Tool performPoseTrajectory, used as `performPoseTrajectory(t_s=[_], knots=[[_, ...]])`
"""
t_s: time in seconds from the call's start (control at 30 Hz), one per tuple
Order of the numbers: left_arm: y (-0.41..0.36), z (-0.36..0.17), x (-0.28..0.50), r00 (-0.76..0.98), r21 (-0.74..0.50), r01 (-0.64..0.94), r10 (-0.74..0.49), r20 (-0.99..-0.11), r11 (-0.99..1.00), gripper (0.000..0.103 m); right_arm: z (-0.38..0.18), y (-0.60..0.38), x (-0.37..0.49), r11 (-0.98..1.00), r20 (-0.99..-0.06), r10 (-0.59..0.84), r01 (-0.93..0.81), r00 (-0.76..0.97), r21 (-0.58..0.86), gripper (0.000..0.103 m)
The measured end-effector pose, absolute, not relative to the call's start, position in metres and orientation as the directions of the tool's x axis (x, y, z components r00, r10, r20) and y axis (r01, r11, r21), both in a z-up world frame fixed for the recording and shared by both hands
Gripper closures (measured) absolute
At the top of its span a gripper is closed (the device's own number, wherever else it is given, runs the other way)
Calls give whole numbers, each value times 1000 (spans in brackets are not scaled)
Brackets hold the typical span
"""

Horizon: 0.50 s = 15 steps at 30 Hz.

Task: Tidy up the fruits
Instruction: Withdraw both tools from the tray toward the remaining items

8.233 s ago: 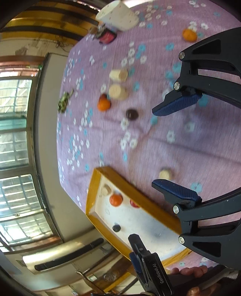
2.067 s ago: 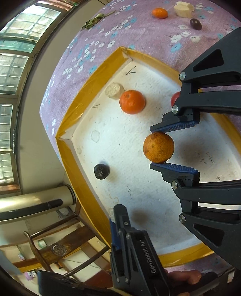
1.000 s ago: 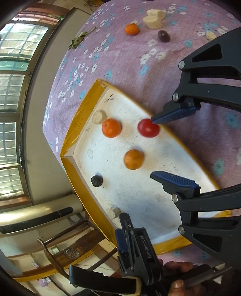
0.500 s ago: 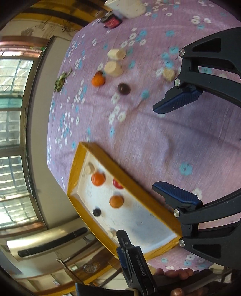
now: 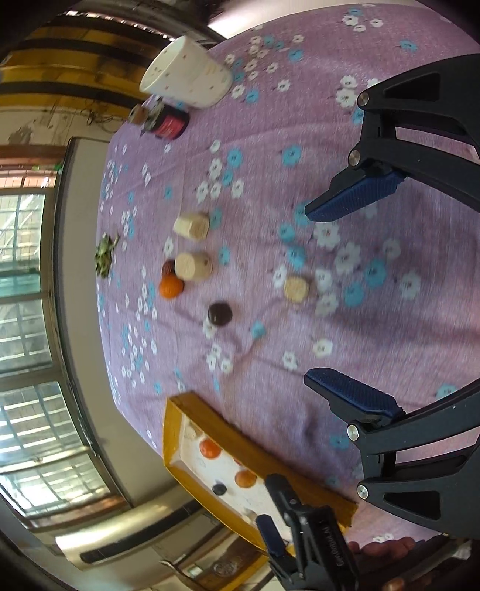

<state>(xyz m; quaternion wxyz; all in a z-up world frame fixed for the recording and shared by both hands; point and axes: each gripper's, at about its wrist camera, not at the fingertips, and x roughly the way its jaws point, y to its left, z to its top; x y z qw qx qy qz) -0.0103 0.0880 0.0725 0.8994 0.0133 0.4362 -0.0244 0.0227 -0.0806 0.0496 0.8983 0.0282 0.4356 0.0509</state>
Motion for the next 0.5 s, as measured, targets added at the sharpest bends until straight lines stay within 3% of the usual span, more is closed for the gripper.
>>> performPoseTrajectory(t_s=[0.17,0.3,0.5], knots=[[61,65,-10,595,13,101,-49,-802,995,11,42,-108,23,996,-784,87,-27,615,90,22],[52,61,-11,585,30,101,-35,-810,994,11,28,-117,29,988,-806,142,-37,575,148,22],[61,58,-16,579,43,64,-3,-815,997,11,17,-99,44,978,-795,206,-156,571,141,22]])
